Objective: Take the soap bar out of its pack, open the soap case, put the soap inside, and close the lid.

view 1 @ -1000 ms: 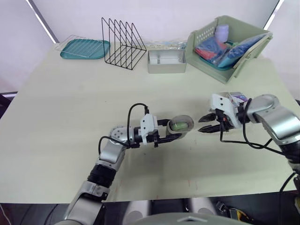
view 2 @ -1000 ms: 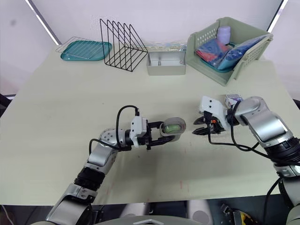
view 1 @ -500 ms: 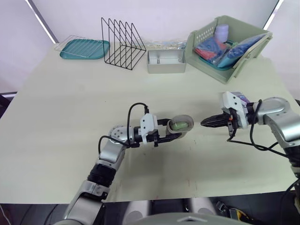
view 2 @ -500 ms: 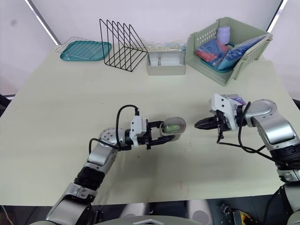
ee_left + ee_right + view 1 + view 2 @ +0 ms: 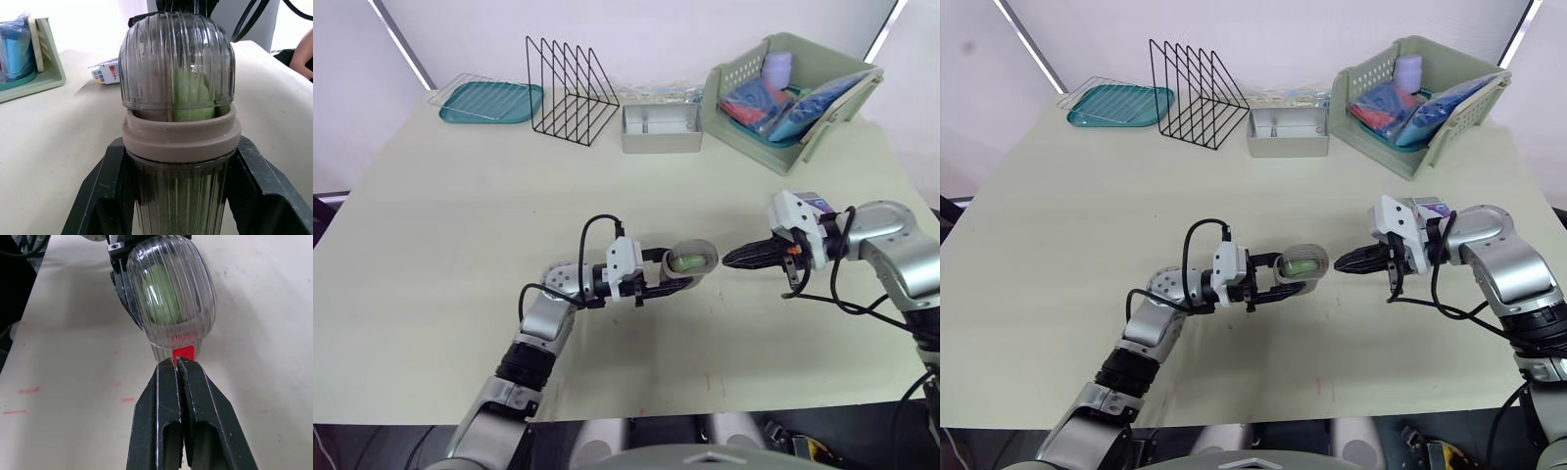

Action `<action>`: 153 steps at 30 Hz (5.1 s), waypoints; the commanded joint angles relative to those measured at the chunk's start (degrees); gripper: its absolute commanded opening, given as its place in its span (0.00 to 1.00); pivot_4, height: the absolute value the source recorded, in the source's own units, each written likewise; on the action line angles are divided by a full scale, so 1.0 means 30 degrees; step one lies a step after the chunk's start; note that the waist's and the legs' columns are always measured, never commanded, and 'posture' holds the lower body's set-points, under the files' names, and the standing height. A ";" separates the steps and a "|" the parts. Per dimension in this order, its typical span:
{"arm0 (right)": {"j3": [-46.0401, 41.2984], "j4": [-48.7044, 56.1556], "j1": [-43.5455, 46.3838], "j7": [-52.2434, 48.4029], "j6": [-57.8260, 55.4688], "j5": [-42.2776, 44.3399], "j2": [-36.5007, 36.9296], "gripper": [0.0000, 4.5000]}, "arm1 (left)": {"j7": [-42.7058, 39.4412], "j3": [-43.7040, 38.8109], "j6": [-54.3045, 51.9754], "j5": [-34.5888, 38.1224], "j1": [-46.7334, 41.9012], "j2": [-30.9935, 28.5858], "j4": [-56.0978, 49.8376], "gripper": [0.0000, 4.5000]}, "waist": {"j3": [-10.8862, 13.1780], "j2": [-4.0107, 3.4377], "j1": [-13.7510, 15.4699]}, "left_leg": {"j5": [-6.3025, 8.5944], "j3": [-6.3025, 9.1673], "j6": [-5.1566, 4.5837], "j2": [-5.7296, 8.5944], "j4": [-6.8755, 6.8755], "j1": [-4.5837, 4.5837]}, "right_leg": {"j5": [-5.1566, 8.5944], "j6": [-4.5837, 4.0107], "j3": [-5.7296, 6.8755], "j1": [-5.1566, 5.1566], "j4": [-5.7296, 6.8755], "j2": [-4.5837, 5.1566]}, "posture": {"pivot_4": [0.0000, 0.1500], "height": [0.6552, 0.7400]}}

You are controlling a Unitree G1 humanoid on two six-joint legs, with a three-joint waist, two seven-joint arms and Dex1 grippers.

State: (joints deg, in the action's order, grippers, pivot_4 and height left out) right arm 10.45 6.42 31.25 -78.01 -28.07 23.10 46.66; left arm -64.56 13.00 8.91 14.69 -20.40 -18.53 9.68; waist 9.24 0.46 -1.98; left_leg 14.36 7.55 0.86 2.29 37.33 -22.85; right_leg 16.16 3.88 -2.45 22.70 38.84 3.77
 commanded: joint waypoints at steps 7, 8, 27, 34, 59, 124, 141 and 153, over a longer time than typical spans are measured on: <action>-0.0688 0.1152 0.0522 0.0252 -0.0525 0.0966 -0.0096 0.01 | 0.0068 -0.0186 0.0324 0.0129 -0.0197 -0.0034 -0.0384 0.42 | 0.0000 0.0000 -0.0003 | 0.0000 0.0001 -0.0001 -0.0001 0.0000 0.0000 | 0.0000 0.0000 0.0000 0.0000 0.0000 0.0000 | 1.00 1.00; -0.0677 0.1151 0.0545 0.0260 -0.0522 0.0986 -0.0102 0.01 | 0.0069 -0.0184 0.0319 0.0126 -0.0195 -0.0041 -0.0388 0.42 | 0.0000 0.0000 0.0001 | 0.0000 0.0001 -0.0001 0.0000 0.0000 0.0000 | 0.0000 0.0000 0.0000 0.0000 0.0000 0.0000 | 1.00 1.00; -0.0562 0.1281 0.0822 0.0221 -0.0679 0.1247 -0.0160 0.01 | 0.0151 -0.0190 0.0310 0.0065 -0.0262 -0.0058 -0.0371 0.42 | 0.0000 0.0000 -0.0004 | 0.0000 0.0001 -0.0001 0.0000 0.0001 0.0000 | 0.0000 0.0000 0.0001 0.0000 0.0001 0.0000 | 1.00 1.00; -0.0530 0.1387 0.0917 0.0276 -0.0778 0.1392 -0.0223 0.01 | 0.0158 -0.0204 0.0345 0.0025 -0.0322 -0.0087 -0.0292 0.42 | 0.0000 0.0000 -0.0005 | 0.0000 0.0001 -0.0001 0.0000 0.0001 0.0000 | 0.0000 0.0000 0.0001 0.0000 0.0001 0.0001 | 1.00 1.00; -0.0710 0.1175 0.0884 0.0344 -0.0812 0.1356 -0.0155 0.01 | 0.0274 -0.0272 0.0380 -0.0132 -0.0374 -0.0025 -0.0254 0.42 | 0.0000 0.0000 -0.0003 | 0.0000 0.0002 0.0000 0.0000 0.0002 0.0001 | 0.0000 0.0000 0.0002 0.0000 0.0002 0.0001 | 1.00 1.00; 0.1250 -0.0461 0.1177 0.1205 0.2017 -0.1046 -0.2904 0.01 | 0.0672 -0.0684 0.0763 -0.0104 -0.0330 0.0245 0.0683 0.42 | -0.0007 -0.0004 -0.0050 | 0.0000 0.0007 0.0001 0.0001 0.0005 0.0039 | 0.0000 -0.0001 0.0003 -0.0028 0.0009 -0.0002 | 1.00 1.00; 0.1968 -0.0889 0.1021 0.1222 0.2470 -0.2008 -0.2905 0.01 | 0.0866 -0.0727 0.0762 -0.0199 -0.0220 0.0295 0.0545 0.42 | -0.0017 -0.0007 -0.0062 | 0.0001 0.0008 -0.0001 0.0000 0.0004 0.0081 | 0.0000 -0.0001 0.0003 -0.0068 0.0008 -0.0006 | 1.00 1.00; 0.2350 -0.1246 0.1066 0.1194 0.2712 -0.2480 -0.3163 0.01 | 0.1033 -0.0717 0.0740 -0.0221 -0.0258 0.0334 0.0582 0.42 | -0.0016 -0.0006 -0.0082 | 0.0004 0.0002 -0.0004 -0.0002 -0.0042 0.0259 | 0.0003 -0.0001 -0.0002 -0.0235 -0.0026 -0.0009 | 1.00 1.00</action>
State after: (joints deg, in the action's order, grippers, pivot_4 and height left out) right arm 12.73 4.37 36.19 -73.62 -19.11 18.73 37.26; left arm -62.34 11.71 10.37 13.58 -20.39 -17.70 12.60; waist 9.19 0.44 -2.23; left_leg 14.38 7.55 0.84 2.28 37.18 -21.98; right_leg 16.17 3.88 -2.46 21.88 38.72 3.74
